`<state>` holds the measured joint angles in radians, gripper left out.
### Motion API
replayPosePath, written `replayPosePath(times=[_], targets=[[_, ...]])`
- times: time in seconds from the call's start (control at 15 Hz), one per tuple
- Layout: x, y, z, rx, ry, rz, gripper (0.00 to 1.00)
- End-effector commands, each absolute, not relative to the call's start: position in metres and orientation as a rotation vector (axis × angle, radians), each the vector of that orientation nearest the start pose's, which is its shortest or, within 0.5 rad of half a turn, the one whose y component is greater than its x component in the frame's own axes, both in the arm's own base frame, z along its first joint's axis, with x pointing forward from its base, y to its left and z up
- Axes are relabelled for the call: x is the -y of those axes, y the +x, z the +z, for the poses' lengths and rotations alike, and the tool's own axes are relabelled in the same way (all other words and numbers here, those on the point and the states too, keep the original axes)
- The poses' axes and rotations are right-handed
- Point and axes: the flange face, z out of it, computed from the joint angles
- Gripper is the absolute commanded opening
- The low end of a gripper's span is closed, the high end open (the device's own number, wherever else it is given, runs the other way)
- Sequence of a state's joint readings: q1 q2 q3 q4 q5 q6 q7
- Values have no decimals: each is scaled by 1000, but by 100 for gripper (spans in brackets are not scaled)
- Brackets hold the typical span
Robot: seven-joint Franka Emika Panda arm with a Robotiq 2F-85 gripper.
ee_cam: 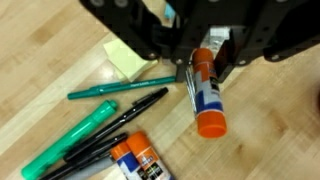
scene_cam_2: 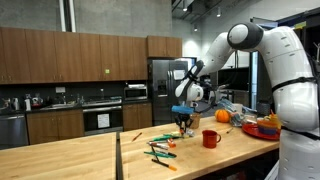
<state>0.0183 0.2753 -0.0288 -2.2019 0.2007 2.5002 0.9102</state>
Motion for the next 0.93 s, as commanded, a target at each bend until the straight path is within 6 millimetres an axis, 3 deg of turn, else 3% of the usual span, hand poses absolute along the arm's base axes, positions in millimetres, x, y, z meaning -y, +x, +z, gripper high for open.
replayPosePath(times=[0.0,0.47,0.87], targets=[[0,545,235,-1532,-2608,28,59],[-3,541,228,-1537,-2619,8,99],[16,542,238,-1581,-2609,-14,100]])
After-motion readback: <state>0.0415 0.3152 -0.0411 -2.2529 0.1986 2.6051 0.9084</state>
